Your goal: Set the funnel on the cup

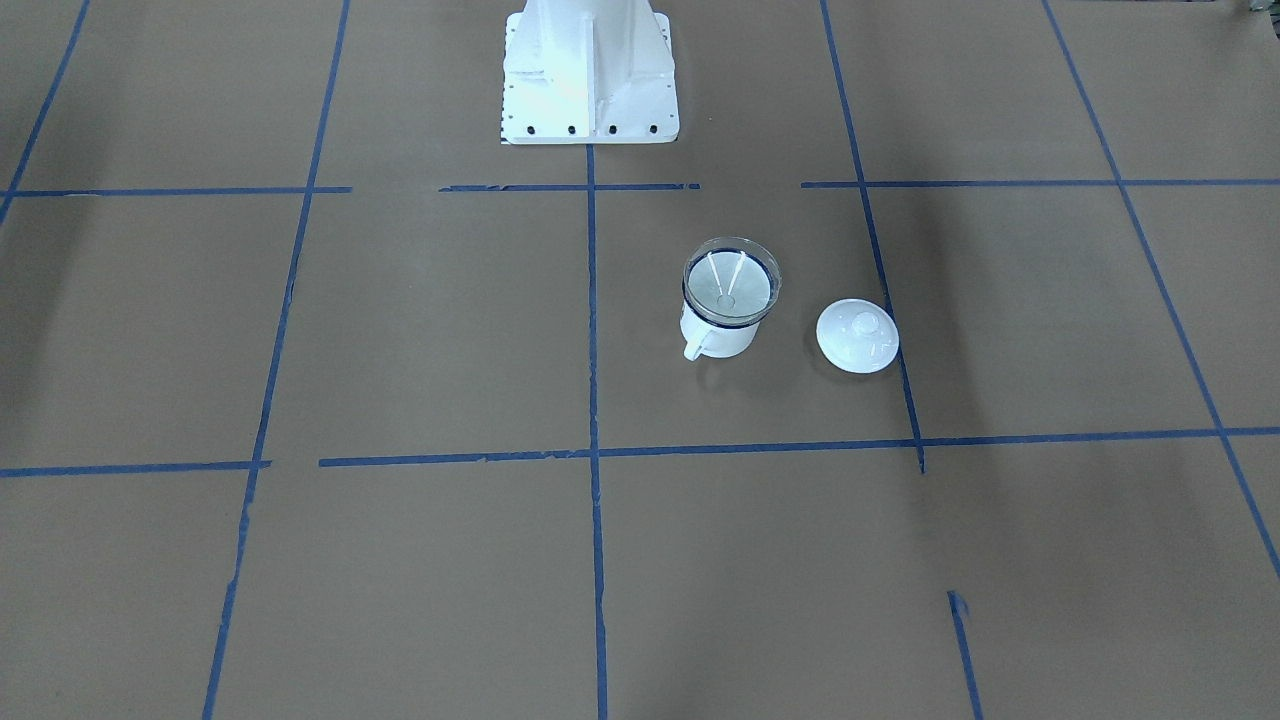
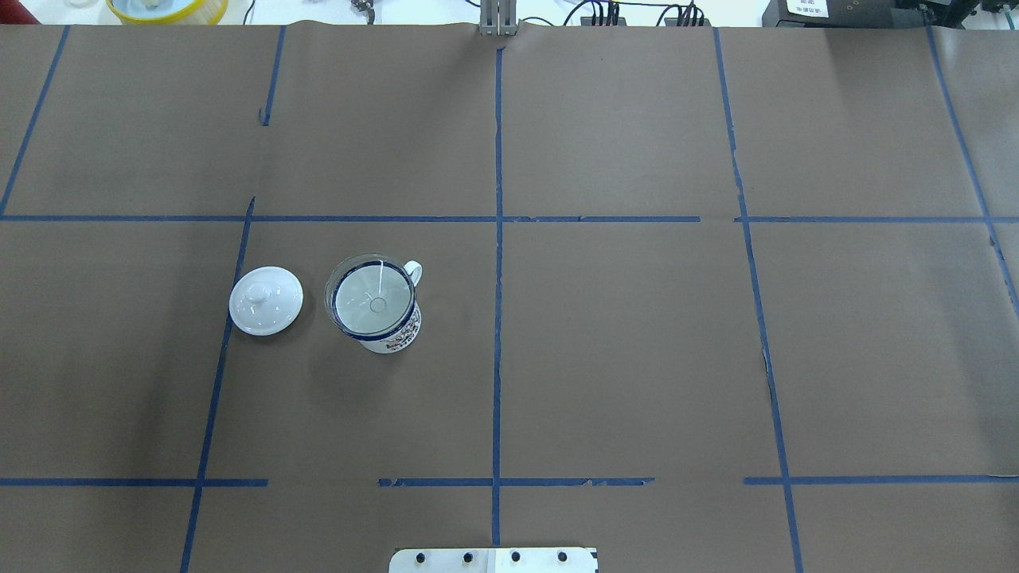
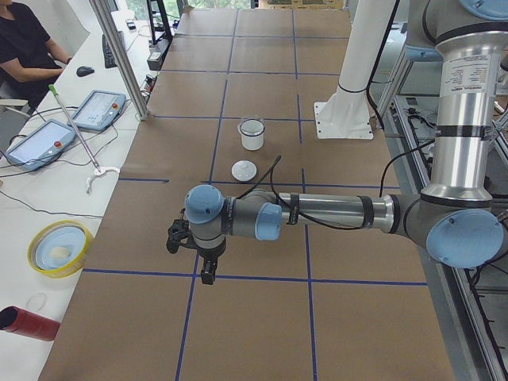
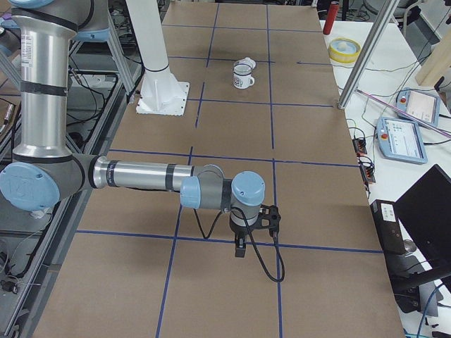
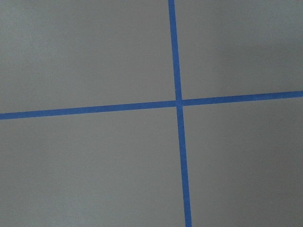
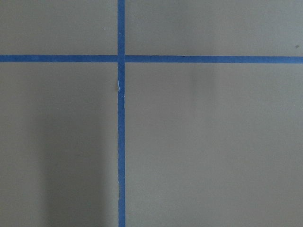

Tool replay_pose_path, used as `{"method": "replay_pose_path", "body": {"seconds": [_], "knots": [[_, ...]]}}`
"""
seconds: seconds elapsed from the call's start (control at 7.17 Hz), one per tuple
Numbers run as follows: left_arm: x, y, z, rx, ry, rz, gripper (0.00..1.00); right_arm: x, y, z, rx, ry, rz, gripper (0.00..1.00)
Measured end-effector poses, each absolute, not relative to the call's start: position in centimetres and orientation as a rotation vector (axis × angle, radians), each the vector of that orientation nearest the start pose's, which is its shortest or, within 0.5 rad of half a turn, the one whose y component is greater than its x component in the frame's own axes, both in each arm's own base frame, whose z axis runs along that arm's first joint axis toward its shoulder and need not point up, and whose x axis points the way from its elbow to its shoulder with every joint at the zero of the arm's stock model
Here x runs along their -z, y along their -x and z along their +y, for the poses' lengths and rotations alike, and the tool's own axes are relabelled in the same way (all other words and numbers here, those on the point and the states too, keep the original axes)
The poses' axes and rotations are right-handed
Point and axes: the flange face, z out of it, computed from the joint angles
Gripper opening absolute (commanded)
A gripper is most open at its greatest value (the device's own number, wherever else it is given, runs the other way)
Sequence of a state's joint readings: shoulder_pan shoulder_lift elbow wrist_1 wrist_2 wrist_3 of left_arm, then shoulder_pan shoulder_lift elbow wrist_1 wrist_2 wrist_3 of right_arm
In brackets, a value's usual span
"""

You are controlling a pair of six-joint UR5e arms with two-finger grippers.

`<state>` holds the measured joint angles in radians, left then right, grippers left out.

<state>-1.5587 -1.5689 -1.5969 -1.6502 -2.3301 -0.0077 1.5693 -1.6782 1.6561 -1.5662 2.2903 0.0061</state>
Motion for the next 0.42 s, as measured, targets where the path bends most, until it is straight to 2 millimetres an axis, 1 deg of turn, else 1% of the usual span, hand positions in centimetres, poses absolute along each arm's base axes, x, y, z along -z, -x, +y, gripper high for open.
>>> {"method": "replay_pose_path", "body": {"seconds": [0.42], "knots": [[-63.78, 6.44, -49.93, -0.033, -0.097, 0.758, 1.0, -67.04, -6.7, -44.5, -0.011, 0.02, -0.719, 1.0]]}}
